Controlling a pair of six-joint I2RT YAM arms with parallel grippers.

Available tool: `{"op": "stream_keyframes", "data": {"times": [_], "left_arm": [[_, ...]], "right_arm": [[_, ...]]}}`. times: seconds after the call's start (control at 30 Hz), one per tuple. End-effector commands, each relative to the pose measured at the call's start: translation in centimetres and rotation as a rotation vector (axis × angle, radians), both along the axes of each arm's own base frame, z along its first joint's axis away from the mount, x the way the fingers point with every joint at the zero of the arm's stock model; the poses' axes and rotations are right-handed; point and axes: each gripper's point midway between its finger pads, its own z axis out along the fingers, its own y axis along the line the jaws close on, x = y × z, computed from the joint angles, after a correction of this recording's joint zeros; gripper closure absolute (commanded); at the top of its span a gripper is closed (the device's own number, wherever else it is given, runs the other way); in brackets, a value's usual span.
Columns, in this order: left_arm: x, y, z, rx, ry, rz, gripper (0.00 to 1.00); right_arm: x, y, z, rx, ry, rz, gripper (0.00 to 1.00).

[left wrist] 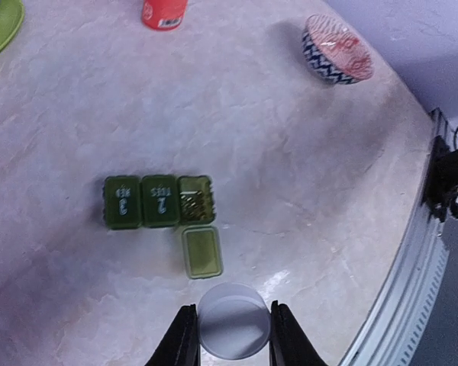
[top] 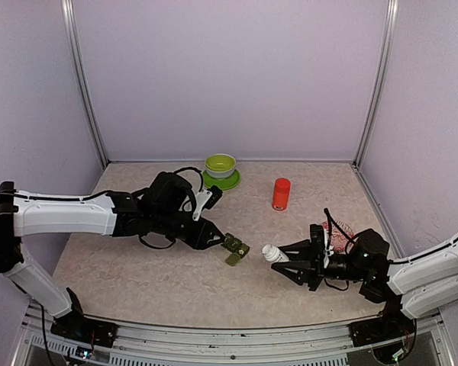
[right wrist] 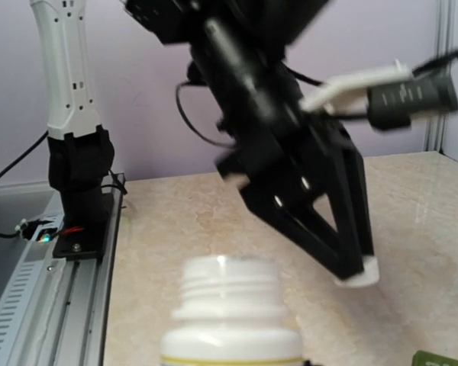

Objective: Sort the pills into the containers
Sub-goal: Pick up the lid of the pill bottle from the center of the board, then screw the lid of the pill bottle onto the pill bottle.

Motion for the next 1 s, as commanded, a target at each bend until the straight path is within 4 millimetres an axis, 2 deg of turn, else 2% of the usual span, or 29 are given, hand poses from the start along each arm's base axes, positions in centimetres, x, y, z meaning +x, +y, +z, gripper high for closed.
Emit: {"op": "stream_keyframes", "data": {"times": [0.0,0.23,0.43,0.73,0.97], "left_arm": [[-2.8,-2.5,4.6,-0.193,0.037,-0.123,0.79],[-5.8,-4.1,8.3,-0.351,0.095,-0.233,0.79],[-7.4,-5.0,10.2,-0.440,0.125,-0.300,0.79],[-8.6,-5.7,11.6,-0.511,0.156,-0.347,0.79],[-9.1,-6.0,11.5,-0.512,0.173,-0.360,0.79]], "right_arm": [[0.7,0.8,1.3,0.012,-0.053,-0.016,0.76],[1.8,1.6,1.8,-0.008,-0.100,-0.081,0.76],[1.8,2.6,1.5,-0.033,-0.130,-0.097,0.75],[1.6,3.9,1.4,-0.053,-0.163,-0.113,0.75],[1.7,3.9,1.6,-0.049,-0.169,-0.129,0.75]]}}
